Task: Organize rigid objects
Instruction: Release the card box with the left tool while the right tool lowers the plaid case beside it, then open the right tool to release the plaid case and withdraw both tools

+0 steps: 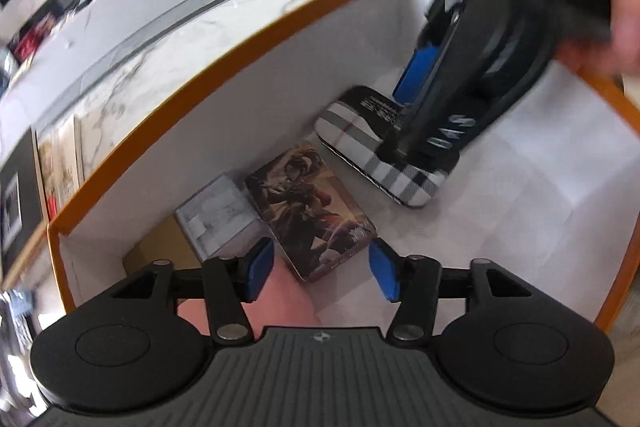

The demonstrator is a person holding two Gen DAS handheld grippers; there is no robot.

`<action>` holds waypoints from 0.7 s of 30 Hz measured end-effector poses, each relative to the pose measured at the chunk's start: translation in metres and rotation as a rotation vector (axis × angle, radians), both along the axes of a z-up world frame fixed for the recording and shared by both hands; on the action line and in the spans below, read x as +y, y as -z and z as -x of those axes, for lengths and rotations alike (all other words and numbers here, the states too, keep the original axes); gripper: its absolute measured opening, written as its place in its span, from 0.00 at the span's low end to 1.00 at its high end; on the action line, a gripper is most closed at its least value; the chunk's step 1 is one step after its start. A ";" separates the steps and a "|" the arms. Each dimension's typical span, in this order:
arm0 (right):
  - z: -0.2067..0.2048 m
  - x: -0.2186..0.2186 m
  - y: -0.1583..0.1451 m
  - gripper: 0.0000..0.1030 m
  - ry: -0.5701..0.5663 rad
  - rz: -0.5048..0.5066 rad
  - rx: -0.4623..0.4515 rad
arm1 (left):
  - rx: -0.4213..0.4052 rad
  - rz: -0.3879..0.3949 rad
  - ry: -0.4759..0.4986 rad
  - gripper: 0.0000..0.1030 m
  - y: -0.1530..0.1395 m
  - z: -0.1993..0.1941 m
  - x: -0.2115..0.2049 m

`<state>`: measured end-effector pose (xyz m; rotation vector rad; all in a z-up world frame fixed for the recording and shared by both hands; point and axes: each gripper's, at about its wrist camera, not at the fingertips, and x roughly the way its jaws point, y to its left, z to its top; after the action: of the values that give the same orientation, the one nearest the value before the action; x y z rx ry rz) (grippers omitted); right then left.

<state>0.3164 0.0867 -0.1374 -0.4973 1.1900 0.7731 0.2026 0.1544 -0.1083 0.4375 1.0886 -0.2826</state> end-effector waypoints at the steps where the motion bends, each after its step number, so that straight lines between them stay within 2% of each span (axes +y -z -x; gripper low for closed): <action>1: 0.003 0.000 0.000 0.50 -0.046 0.014 0.009 | -0.007 -0.026 0.015 0.65 0.003 0.001 -0.004; 4: 0.013 0.001 0.003 0.59 -0.158 0.076 0.022 | -0.016 -0.080 0.037 0.65 0.009 -0.004 -0.012; 7: 0.018 0.004 0.009 0.64 -0.206 0.127 0.023 | 0.000 -0.073 0.007 0.65 0.011 -0.012 -0.015; 8: 0.018 0.005 0.010 0.65 -0.209 0.134 0.026 | 0.009 -0.059 -0.017 0.64 0.013 -0.015 -0.015; 10: 0.016 0.006 0.014 0.66 -0.203 0.136 0.037 | 0.028 -0.047 -0.078 0.52 0.016 -0.019 -0.013; 11: 0.014 0.006 0.015 0.66 -0.200 0.135 0.048 | 0.033 -0.047 -0.103 0.50 0.016 -0.019 -0.012; 14: 0.008 0.005 0.020 0.66 -0.195 0.129 0.069 | 0.025 -0.005 -0.164 0.49 0.012 -0.018 -0.006; 21: -0.002 0.007 0.023 0.68 -0.149 0.102 0.096 | -0.006 0.060 -0.215 0.43 0.004 -0.008 0.007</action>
<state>0.3184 0.0933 -0.1605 -0.6445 1.2963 0.8743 0.2107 0.1613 -0.1126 0.2650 1.1084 -0.1237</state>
